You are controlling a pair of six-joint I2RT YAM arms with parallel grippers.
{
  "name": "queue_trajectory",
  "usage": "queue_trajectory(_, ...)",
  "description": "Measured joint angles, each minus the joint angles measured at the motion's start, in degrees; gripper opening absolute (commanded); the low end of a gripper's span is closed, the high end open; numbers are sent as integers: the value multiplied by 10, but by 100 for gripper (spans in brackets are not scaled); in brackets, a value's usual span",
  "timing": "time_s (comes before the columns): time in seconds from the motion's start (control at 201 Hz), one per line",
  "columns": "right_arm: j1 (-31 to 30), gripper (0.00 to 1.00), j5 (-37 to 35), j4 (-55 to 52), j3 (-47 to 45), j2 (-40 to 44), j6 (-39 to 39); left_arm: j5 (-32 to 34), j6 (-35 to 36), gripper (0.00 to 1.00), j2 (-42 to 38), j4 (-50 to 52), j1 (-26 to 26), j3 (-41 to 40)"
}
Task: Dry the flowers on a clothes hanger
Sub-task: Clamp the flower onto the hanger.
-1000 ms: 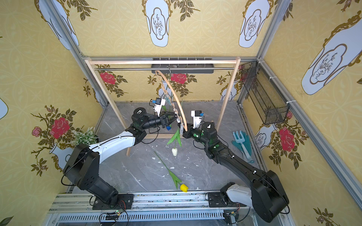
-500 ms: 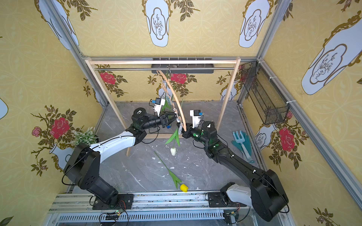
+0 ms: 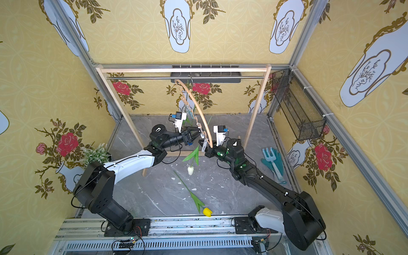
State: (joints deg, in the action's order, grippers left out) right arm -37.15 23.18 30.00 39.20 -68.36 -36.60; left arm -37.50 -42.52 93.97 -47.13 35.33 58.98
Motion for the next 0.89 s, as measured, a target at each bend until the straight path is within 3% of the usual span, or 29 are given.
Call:
queue_trajectory(0.468, 1, 0, -5, -91, 33, 20, 39, 4, 9, 6, -2, -12, 2, -6)
queue_trajectory(0.891, 0, 0, -12, -181, 78, 17, 93, 6, 19, 7, -3, -2, 2, -3)
